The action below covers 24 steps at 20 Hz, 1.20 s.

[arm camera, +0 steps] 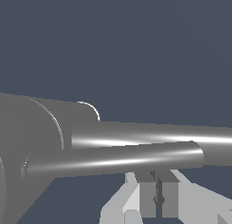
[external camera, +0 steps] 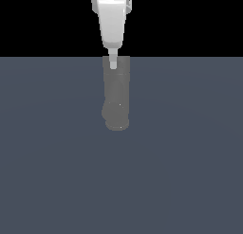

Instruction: Turn on the faucet by rotating a designated handle.

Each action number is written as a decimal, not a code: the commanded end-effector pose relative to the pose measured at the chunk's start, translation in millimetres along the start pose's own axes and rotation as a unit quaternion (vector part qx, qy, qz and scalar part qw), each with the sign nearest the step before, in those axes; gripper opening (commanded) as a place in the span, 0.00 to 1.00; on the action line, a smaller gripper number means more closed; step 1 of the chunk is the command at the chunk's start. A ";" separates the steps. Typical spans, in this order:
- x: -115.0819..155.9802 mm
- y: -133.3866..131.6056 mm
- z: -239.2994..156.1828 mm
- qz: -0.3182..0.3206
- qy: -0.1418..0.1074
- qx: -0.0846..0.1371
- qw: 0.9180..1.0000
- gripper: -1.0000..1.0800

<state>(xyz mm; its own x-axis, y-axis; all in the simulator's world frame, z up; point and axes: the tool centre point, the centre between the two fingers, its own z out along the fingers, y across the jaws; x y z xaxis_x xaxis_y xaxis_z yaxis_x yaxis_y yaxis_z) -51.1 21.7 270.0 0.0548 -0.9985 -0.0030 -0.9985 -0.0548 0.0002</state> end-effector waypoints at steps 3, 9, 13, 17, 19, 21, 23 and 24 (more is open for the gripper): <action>54.5 1.3 -0.6 0.025 0.001 0.000 1.000 0.00; 34.2 -7.2 -0.1 0.000 0.000 0.000 1.000 0.00; 46.3 -15.7 -0.2 0.003 0.000 0.000 1.000 0.00; 58.1 -23.9 -0.3 0.006 0.000 0.000 1.000 0.00; 63.9 -27.9 -0.3 0.008 0.000 0.000 1.000 0.00; 69.8 -31.8 -0.3 0.009 0.001 0.000 1.000 0.00; 75.4 -35.7 -0.4 0.011 0.001 0.000 1.000 0.00; 78.3 -37.6 -0.4 0.012 0.001 0.000 1.000 0.00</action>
<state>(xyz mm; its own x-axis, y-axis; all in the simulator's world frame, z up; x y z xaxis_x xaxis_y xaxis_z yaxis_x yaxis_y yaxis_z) -16.3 -28.5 270.1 0.0698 -0.9975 -0.0075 -0.9975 -0.0699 0.0109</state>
